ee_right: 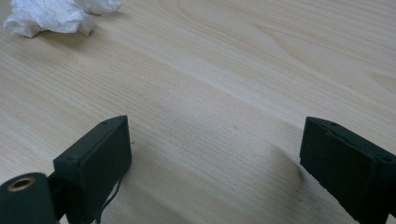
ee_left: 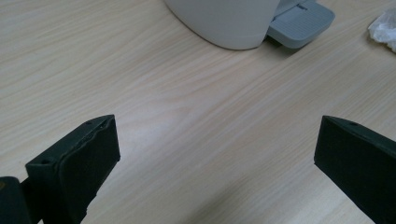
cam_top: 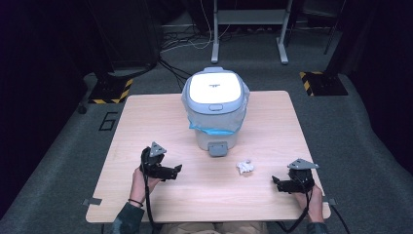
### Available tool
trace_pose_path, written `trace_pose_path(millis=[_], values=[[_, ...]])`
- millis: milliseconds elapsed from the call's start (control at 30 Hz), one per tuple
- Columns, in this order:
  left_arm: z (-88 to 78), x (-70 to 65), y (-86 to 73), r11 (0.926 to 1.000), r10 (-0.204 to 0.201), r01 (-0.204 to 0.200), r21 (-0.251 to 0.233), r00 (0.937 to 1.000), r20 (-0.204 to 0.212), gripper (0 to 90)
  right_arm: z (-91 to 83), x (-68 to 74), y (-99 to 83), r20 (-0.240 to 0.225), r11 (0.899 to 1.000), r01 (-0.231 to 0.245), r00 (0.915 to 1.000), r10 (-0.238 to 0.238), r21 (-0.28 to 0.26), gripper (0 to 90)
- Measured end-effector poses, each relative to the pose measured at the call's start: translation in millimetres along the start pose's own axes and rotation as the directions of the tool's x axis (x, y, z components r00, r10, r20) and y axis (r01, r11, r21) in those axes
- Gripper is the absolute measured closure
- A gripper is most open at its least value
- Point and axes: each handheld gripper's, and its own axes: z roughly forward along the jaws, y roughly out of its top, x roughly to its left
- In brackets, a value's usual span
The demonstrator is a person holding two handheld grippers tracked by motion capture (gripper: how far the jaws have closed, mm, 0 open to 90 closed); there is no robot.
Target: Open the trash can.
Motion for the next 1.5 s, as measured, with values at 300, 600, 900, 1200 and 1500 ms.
trace_pose_path(millis=[300,600,900,1200,1500], values=[[10.3,-8.5,14.0,0.9997,0.026,-0.026,-0.001,0.9994,0.022,0.0,0.0,-0.1,0.0,-0.002,1.000,0.001,1.0000,-0.001,0.000,8.1],[19.0,-16.7,28.7,0.9984,0.055,-0.055,-0.012,0.9974,0.046,0.0,0.0,-0.2,0.0,-0.003,1.000,0.001,1.0000,-0.001,0.000,8.2],[29.3,-26.0,43.5,0.9972,0.073,-0.071,-0.024,0.9941,0.080,0.0,0.0,-0.2,0.0,-0.002,1.000,0.001,1.0000,-0.001,0.000,8.5],[39.3,-36.0,52.9,0.9952,0.097,-0.095,-0.023,0.9889,0.112,0.1,-0.2,0.0,0.0,-0.009,1.000,-0.002,1.0000,0.002,-0.001,8.9],[48.1,-52.9,54.2,0.9875,0.150,-0.142,-0.069,0.9786,0.141,59.9,-0.3,-0.2,-0.1,-0.004,1.000,-0.003,1.0000,0.003,-0.004,10.4]])
